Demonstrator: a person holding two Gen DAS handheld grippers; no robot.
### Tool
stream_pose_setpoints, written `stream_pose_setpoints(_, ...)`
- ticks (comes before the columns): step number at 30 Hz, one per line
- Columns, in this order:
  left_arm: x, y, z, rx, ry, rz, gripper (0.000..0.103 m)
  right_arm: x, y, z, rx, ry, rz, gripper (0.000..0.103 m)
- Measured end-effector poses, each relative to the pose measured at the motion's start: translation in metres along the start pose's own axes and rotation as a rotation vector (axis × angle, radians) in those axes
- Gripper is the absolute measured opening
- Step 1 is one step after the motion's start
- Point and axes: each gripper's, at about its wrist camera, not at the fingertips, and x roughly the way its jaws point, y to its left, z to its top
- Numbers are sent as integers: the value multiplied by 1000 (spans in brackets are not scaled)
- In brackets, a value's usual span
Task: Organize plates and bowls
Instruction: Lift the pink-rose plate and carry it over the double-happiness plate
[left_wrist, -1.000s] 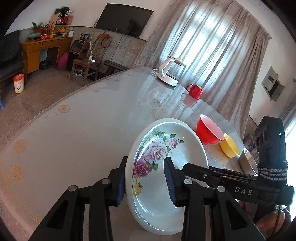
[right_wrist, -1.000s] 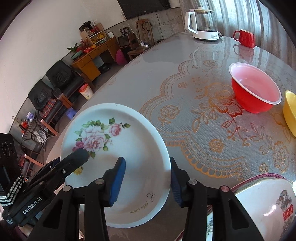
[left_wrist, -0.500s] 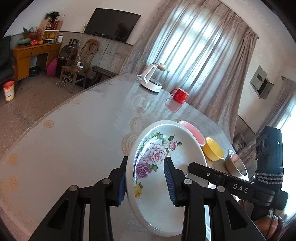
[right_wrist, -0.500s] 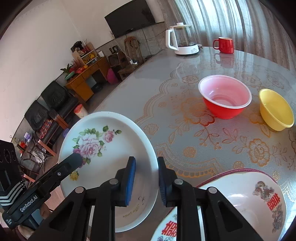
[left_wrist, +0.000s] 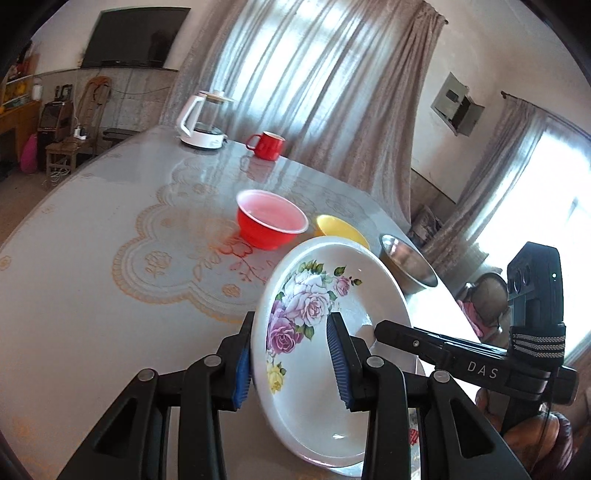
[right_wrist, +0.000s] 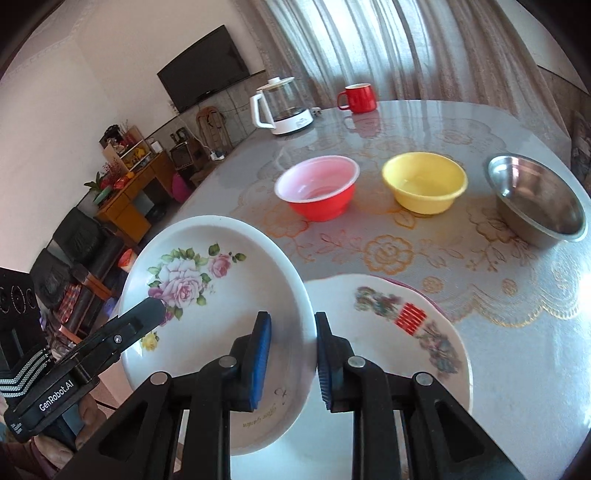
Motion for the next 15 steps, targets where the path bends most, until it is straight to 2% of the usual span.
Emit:
stream_pose_setpoints(5,24,-14,-12,34,98,-32,36,-9,-27,-18,44,28,-62,23)
stream_pose_setpoints(9,35,-21,-20,55,145,-49,36,-10,-46,-29,74,48,-92,23)
stream_pose_setpoints(15,51,-35,-31,128,206,-23,37,-14,-52,-39,44,54,-175,25)
